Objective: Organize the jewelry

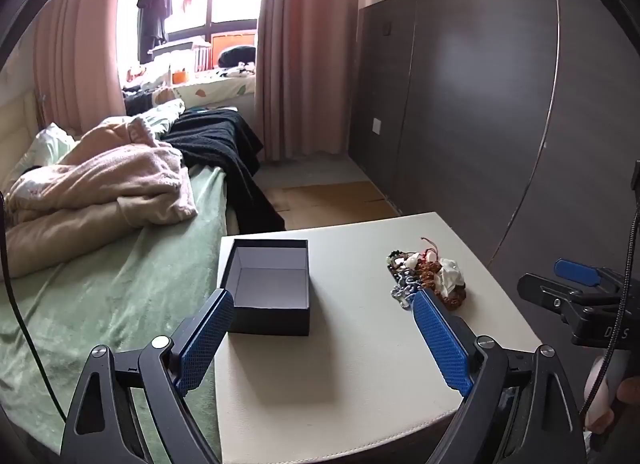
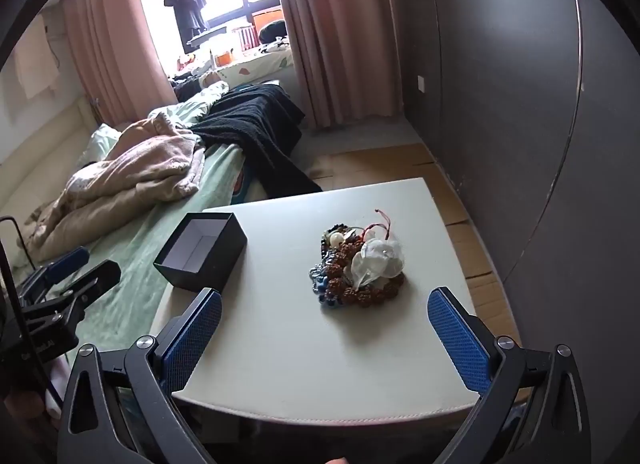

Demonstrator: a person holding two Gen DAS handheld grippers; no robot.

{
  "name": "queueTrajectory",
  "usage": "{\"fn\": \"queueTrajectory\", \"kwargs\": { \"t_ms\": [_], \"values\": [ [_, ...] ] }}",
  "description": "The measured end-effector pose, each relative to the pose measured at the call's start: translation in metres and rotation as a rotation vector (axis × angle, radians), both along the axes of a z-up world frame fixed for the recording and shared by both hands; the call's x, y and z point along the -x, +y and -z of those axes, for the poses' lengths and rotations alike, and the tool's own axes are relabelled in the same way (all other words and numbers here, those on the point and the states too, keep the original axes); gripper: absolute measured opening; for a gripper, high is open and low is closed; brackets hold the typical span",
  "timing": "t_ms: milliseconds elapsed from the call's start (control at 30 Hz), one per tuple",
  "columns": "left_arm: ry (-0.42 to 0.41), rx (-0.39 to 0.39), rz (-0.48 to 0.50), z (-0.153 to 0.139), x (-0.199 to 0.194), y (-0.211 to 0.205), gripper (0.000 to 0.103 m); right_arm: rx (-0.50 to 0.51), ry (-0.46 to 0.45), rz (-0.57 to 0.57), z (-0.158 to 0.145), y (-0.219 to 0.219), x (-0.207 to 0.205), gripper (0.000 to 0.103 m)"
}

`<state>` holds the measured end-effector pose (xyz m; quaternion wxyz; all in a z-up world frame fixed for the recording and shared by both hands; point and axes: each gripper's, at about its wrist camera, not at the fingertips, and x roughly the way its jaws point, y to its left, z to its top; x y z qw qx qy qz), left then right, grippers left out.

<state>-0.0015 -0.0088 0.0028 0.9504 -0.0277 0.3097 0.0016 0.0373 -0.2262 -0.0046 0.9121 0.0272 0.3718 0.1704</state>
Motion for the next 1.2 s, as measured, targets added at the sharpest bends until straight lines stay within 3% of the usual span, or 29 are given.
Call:
{"fn": "queueTrajectory", "kwargs": {
  "t_ms": [1200],
  "values": [
    [-0.006, 0.019, -0.014, 0.005, 0.004, 0.005, 0.092, 0.029, -0.036, 0.009, -0.005, -0.006, 0.006, 0.103]
  ]
}}
